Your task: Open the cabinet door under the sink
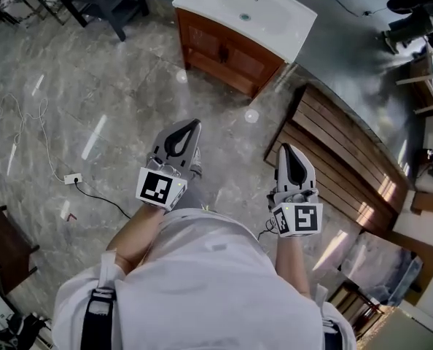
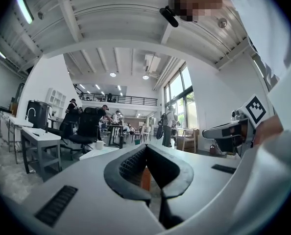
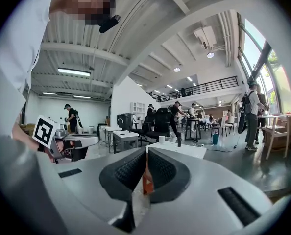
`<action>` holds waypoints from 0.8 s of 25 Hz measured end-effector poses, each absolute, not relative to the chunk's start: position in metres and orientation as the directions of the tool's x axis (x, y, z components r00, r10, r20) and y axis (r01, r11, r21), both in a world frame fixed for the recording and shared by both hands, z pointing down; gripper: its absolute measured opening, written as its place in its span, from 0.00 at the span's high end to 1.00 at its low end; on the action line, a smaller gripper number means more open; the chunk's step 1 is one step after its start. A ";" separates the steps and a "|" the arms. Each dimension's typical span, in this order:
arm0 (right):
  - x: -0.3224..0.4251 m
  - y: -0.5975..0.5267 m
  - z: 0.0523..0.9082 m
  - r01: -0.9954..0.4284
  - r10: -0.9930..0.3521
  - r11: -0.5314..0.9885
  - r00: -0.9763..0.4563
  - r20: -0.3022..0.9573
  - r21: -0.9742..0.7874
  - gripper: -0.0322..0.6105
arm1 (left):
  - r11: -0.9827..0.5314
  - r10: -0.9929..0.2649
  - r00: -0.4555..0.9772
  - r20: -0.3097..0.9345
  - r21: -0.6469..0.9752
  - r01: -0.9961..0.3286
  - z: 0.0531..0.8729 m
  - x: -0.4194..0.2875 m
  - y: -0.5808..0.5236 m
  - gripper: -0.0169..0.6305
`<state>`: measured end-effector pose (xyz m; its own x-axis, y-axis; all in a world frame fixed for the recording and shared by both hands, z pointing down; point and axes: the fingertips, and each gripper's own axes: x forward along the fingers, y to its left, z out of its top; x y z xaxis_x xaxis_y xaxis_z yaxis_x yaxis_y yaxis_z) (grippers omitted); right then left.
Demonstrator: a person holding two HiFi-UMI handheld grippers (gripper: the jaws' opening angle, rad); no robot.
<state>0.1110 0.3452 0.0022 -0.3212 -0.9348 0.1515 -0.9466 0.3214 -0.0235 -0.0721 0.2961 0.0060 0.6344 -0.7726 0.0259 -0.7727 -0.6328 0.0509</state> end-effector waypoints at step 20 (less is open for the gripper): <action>0.079 0.077 -0.028 -0.942 -0.934 0.335 -0.332 0.135 0.002 0.89 | -0.676 -0.736 0.677 -0.022 0.086 -0.732 -0.007 -0.080 0.042 0.95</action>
<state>0.0789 0.0769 -0.0280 -0.3317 -0.9337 0.1347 -0.9422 0.3350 0.0023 -0.0800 0.0423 -0.0074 0.6767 -0.7359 -0.0223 -0.7321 -0.6758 0.0855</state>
